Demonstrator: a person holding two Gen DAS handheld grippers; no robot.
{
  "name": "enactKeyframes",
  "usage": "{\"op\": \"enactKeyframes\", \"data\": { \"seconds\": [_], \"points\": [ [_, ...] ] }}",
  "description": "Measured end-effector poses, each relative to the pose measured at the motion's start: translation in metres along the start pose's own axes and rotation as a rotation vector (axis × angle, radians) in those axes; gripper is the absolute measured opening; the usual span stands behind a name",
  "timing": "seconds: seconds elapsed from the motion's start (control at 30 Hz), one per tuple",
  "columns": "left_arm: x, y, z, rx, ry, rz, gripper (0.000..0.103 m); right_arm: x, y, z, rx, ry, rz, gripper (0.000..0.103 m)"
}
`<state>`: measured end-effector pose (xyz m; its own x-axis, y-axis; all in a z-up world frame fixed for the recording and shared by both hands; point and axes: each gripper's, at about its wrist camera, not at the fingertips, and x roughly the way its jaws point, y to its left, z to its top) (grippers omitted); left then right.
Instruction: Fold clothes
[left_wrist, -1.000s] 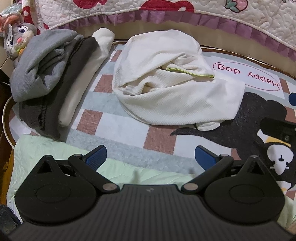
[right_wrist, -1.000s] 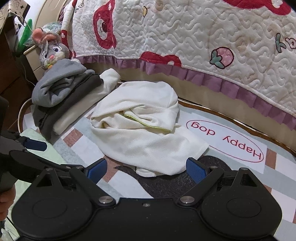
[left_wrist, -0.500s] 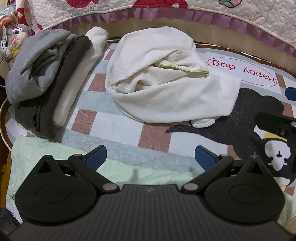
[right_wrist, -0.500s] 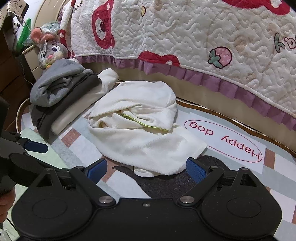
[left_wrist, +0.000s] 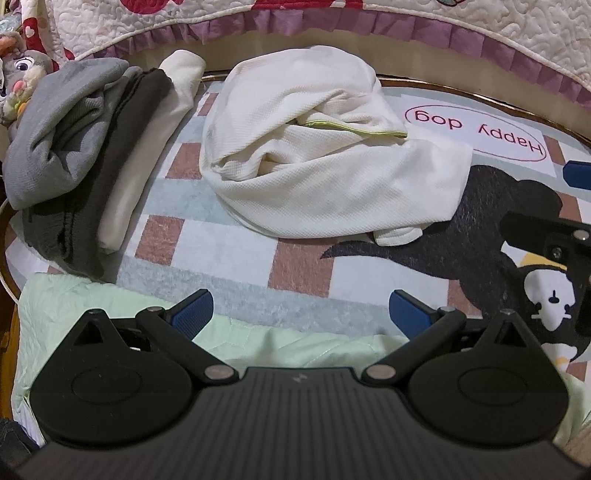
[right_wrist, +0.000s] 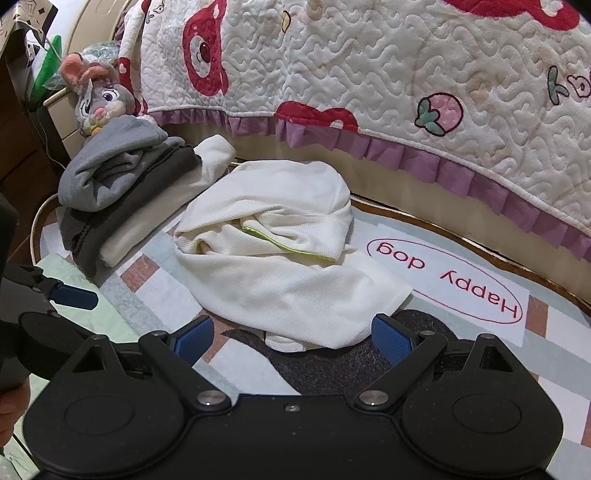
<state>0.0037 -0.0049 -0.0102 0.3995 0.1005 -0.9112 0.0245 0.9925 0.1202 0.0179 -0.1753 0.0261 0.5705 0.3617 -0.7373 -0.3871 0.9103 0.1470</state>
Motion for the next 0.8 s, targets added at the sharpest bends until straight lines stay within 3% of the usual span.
{"op": "enactKeyframes", "data": {
  "seconds": [0.8],
  "points": [
    [0.014,0.002,0.000,-0.013,0.024,-0.002,0.103,0.006,-0.002,-0.002,-0.007,0.007,-0.031,0.095]
  ]
}}
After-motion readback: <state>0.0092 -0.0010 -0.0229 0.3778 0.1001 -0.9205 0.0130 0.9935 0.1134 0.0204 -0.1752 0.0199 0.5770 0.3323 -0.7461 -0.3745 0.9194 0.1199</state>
